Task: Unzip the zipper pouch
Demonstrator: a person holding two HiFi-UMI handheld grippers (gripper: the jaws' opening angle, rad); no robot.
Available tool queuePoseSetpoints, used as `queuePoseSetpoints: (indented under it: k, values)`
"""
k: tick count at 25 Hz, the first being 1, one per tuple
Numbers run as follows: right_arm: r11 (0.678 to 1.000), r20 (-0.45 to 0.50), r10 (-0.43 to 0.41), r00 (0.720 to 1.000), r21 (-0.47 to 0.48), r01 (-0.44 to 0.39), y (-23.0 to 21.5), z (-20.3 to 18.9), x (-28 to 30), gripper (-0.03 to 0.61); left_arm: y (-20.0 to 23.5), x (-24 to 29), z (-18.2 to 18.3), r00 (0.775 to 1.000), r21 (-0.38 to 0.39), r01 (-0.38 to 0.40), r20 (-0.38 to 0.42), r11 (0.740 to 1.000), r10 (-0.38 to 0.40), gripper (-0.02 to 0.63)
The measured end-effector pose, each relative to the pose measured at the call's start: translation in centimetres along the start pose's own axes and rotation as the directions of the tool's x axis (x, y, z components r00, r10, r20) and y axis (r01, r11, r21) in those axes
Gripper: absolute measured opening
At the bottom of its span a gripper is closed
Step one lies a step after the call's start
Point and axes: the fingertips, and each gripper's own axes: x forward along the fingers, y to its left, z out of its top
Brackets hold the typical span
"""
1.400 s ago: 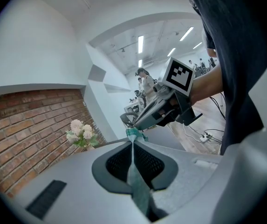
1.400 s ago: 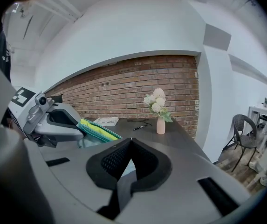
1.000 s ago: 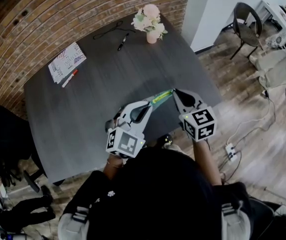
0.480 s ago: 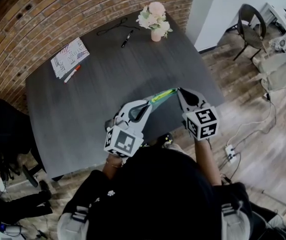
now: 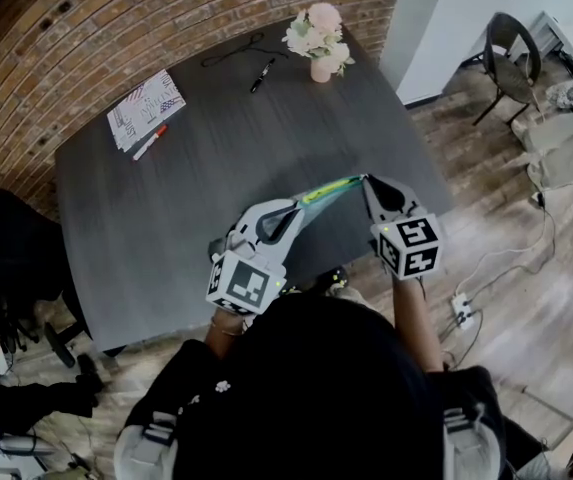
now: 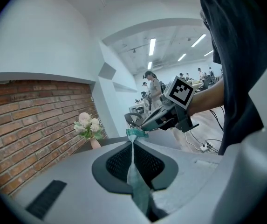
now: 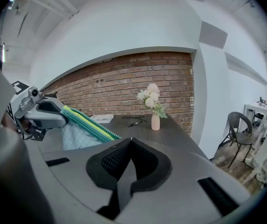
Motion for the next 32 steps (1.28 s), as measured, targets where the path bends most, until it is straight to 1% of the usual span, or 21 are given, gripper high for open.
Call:
queuePoseSetpoints:
  k: [5, 13, 16, 22, 26, 29, 32]
  values:
    - [1.0, -0.001, -0.006, 1.0, -0.001, 0.006, -0.2, -0.1, 0.2, 0.002, 0.2, -0.2, -0.1, 1.0, 0.024, -0.005, -0.005, 1.0, 0.005, 0.007]
    - [1.0, -0.007, -0.006, 1.0, -0.004, 0.006, -0.3, -0.4, 0.3, 0.002, -0.1, -0.4, -0.3, 1.0, 0.025, -0.007, -0.017, 1.0, 0.007, 0.008]
    - [1.0, -0.011, -0.014, 1.0, -0.005, 0.014, -0.6, -0.5, 0.2, 0.002, 0.0, -0.6, -0.6, 1.0, 0.004, -0.01, -0.018, 1.0, 0.01, 0.007]
    - [1.0, -0.009, -0.007, 1.0, -0.002, 0.007, -0.6, -0.6, 0.4, 0.002, 0.0, -0.6, -0.5, 1.0, -0.033, -0.023, 0.006, 0.999, 0.023, 0.007]
    - [1.0, -0.007, 0.005, 1.0, 0.004, -0.005, -0.5, -0.6, 0.6, 0.002, 0.1, -0.7, -0.4, 0.999, -0.029, -0.033, 0.002, 0.999, 0.033, 0.006]
    - [1.0, 0.002, 0.011, 1.0, -0.001, -0.011, -0.2, -0.6, 0.8, 0.006, 0.3, -0.8, -0.7, 0.999, -0.056, -0.046, 0.001, 0.997, 0.046, 0.007]
    - [1.0, 0.01, 0.019, 1.0, -0.008, -0.019, 0.3, -0.5, 1.2, 0.015, 0.9, -1.3, -0.9, 0.998, -0.066, -0.066, -0.008, 0.996, 0.065, 0.006]
